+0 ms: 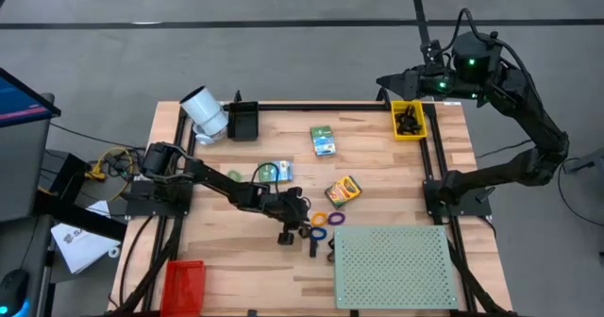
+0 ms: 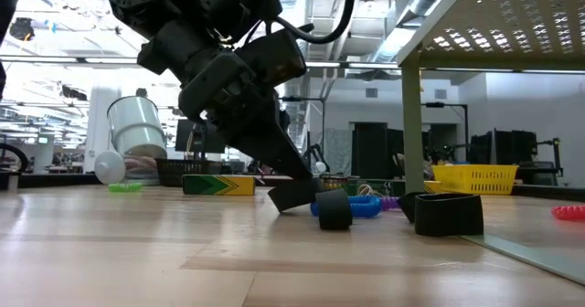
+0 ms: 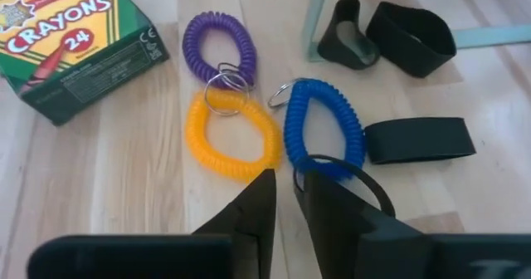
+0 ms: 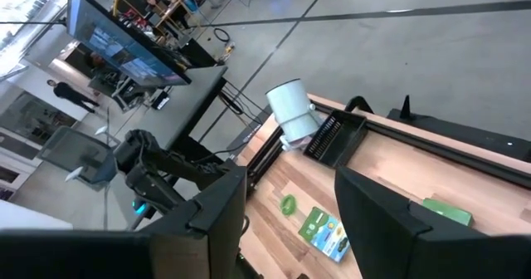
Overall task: Pick & Place Office Desk Supplies
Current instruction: Put the black rubber band into the yellow bin
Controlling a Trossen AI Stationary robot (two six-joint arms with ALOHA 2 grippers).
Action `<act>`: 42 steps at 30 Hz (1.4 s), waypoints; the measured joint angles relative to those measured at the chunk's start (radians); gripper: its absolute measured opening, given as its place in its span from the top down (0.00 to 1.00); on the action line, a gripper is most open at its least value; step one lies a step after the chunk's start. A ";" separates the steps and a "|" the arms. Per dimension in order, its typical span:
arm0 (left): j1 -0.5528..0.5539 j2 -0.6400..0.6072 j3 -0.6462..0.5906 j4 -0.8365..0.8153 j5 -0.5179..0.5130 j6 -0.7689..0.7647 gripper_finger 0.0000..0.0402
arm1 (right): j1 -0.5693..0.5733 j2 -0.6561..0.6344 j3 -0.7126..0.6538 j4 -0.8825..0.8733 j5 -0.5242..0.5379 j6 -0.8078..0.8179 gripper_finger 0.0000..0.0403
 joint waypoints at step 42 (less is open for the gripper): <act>0.075 -0.098 -0.002 0.001 0.011 -0.176 1.00 | 0.071 0.008 0.000 0.002 -0.001 -0.038 0.55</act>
